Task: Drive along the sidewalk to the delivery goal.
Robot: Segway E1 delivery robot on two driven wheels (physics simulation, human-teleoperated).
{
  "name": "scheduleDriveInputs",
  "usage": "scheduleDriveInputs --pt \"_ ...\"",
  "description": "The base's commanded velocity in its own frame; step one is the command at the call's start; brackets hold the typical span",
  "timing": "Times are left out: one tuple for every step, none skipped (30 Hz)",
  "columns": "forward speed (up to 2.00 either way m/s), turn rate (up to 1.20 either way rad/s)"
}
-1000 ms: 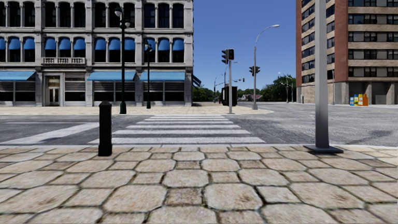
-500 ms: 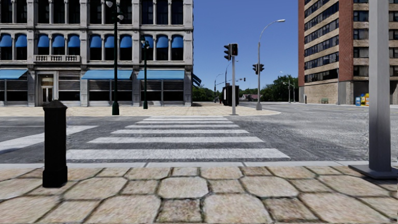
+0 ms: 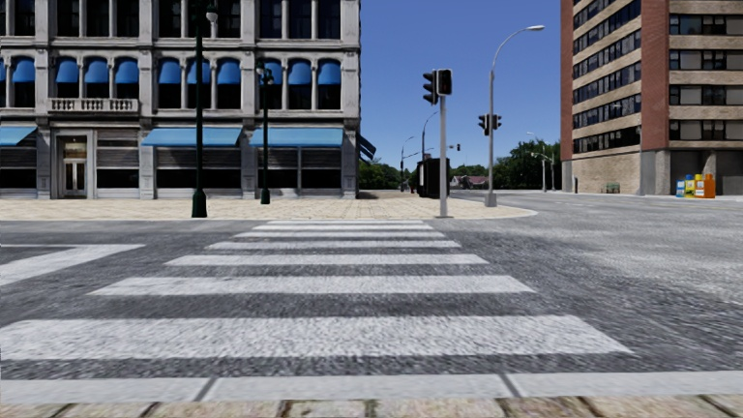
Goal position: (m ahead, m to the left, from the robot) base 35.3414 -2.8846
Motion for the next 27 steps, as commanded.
scheduleDriveInputs --pt "1.86 0.0" --pt "1.86 0.0" --pt "1.86 0.0" --pt "1.86 0.0" --pt "1.86 0.0" --pt "1.86 0.0" --pt "1.86 0.0" --pt "1.86 0.0" --pt "1.86 0.0" --pt "1.86 0.0" --pt "1.86 0.0" --pt "1.86 0.0" --pt "1.86 0.0" --pt "1.86 0.0" --pt "1.86 0.0" --pt "1.86 0.0" --pt "1.86 0.0" --pt "1.86 0.0" --pt "1.86 0.0" --pt "1.86 0.0" --pt "1.86 0.0" --pt "1.86 0.0" --pt "1.86 0.0" --pt "1.86 0.0" --pt "1.86 0.0" --pt "1.86 0.0" --pt "1.86 0.0"
